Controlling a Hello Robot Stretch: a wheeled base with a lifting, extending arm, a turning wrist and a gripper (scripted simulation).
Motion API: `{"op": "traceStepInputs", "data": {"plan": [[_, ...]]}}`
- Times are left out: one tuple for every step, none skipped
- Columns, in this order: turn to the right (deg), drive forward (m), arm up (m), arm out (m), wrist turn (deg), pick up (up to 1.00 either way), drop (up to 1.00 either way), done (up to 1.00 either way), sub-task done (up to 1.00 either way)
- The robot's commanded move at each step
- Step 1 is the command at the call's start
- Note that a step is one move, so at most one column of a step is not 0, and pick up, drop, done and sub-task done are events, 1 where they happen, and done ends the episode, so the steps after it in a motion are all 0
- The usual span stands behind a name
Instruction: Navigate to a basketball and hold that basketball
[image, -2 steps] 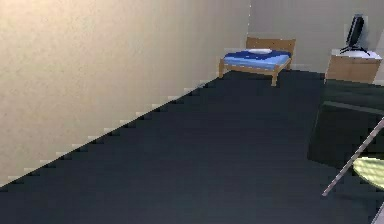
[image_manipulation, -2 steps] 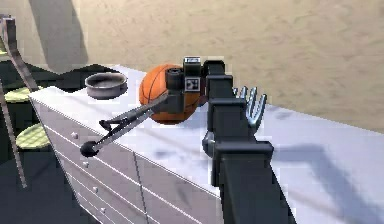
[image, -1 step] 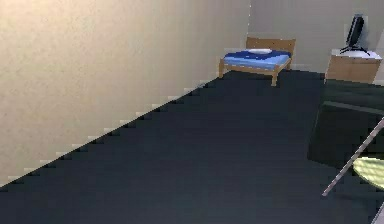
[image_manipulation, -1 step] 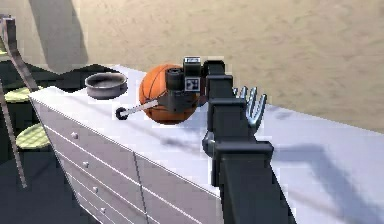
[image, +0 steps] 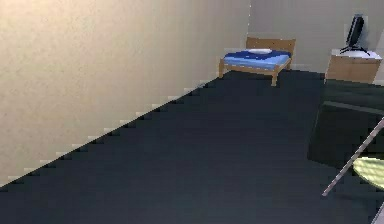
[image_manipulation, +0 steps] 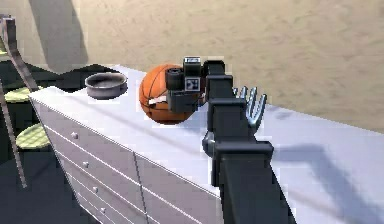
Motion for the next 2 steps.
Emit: {"op": "traceStepInputs", "data": {"plan": [[0.0,0.00,0.00,0.00,0.0,1.00,0.00,0.00,0.00],[0.0,0.00,0.00,0.00,0.0,0.00,0.00,1.00,0.00]]}}
